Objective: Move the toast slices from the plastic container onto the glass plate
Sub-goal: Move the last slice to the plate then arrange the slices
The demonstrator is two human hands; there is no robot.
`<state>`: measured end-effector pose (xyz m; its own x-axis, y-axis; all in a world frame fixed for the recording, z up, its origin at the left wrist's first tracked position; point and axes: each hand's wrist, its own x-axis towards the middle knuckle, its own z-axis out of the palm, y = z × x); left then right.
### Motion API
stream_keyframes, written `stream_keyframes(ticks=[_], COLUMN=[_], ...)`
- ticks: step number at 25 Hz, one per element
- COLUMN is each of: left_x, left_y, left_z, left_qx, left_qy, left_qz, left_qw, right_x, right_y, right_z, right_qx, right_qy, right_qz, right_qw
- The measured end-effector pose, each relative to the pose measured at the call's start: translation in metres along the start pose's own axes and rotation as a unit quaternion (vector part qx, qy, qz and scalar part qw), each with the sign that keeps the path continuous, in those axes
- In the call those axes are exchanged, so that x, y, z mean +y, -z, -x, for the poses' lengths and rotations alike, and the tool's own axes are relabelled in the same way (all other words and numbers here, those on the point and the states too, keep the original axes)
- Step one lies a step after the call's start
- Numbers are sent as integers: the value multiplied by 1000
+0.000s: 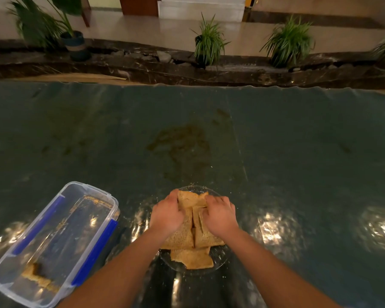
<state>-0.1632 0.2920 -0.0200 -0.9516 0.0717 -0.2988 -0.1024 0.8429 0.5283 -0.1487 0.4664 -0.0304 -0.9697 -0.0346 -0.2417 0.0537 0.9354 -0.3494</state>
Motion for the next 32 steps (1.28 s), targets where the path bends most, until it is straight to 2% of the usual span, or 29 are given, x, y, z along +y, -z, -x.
stream_keyframes(ticks=[9,11,13,15,19,28,32], left_x=[-26,-40,-51,-57,-61,-55,-53], left_y=[15,21,20,14,12,6,9], left_z=[7,21,33,36,34,33,43], left_qx=[19,-46,-102,-113,-105,-126,-110], left_qy=[-14,-62,-117,-155,-180,-166,-153], left_qz=[63,4,-104,-174,-199,-106,-49], left_qw=[998,997,982,966,957,972,981], right_x=[23,35,43,46,44,37,35], right_y=[7,9,6,3,0,-12,-8], right_z=[16,26,38,47,55,72,74], right_qx=[30,11,-14,-29,-42,-11,-11], right_qy=[14,57,95,116,108,48,42], right_qz=[-62,-50,-14,10,25,51,39], right_qw=[998,997,995,993,993,998,998])
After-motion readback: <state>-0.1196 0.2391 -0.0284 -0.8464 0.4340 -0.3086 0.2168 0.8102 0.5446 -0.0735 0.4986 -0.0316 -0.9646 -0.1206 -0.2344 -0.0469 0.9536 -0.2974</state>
